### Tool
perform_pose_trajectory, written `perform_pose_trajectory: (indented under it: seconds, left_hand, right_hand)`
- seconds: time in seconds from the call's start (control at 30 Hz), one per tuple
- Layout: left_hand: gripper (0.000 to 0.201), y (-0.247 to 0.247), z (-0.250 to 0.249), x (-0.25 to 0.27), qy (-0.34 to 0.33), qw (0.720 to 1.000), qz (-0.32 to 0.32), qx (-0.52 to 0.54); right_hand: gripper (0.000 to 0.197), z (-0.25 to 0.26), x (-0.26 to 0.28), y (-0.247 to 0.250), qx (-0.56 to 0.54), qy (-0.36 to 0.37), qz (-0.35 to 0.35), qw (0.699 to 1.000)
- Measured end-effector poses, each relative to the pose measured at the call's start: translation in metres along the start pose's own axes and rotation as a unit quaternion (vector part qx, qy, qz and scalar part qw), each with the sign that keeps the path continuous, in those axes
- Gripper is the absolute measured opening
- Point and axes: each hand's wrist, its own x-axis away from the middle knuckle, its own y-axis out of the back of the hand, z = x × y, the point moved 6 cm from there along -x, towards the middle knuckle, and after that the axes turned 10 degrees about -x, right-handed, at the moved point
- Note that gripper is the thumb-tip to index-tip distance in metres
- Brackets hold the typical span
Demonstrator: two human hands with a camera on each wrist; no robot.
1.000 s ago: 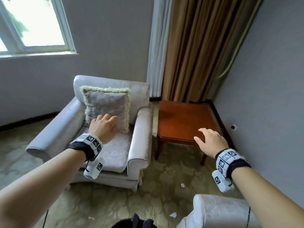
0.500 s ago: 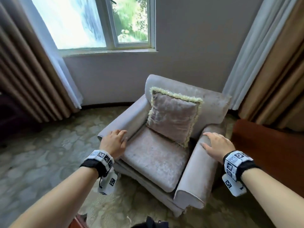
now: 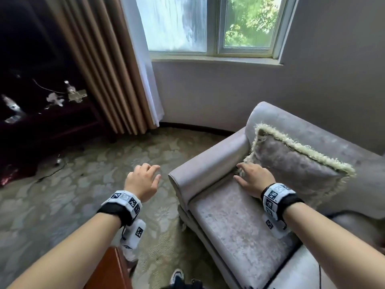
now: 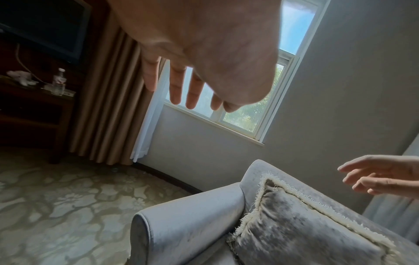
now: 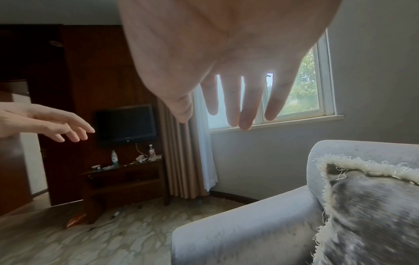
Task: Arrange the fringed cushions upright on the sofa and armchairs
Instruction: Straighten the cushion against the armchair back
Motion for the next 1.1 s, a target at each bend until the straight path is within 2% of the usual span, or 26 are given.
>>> perform_pose_trajectory:
  seconds: [0.13, 0.3, 0.4, 0.53, 0.7, 0.93, 1.1]
  left_hand:
    - [0.054, -0.015, 0.002, -0.071, -0.041, 0.999, 0.013, -0.005]
    - [0.043, -0.022, -0.034, -0.166, -0.150, 0.988, 0.007, -0.026]
    - [0.049, -0.030, -0.081, -0.208, -0.213, 0.977, 0.016, -0.008]
    - [0.041, -0.043, -0.169, -0.247, -0.288, 0.957, 0.022, 0.001]
    - [0.043, -0.057, -0.282, -0.278, -0.372, 0.927, 0.050, 0.005]
    - [0.049, -0.073, -0.389, -0.330, -0.432, 0.898, 0.078, 0.022]
    - [0.060, -0.118, -0.436, -0.369, -0.460, 0.882, 0.098, 0.022]
  right_hand:
    - [0.047, -0.007, -0.046, -0.008, -0.002, -0.036, -0.006, 0.999]
    - [0.047, -0.055, -0.062, -0.010, 0.011, -0.140, -0.002, 0.990]
    - [0.052, -0.098, -0.050, -0.008, 0.006, -0.209, -0.006, 0.978]
    - [0.051, -0.162, -0.028, -0.001, -0.009, -0.289, -0.018, 0.957]
    - [0.049, -0.240, -0.005, 0.008, -0.035, -0.362, -0.038, 0.931]
    - [0.048, -0.324, 0.006, 0.003, -0.077, -0.431, -0.019, 0.899]
    - [0.053, -0.368, -0.006, -0.012, -0.091, -0.462, -0.013, 0.882]
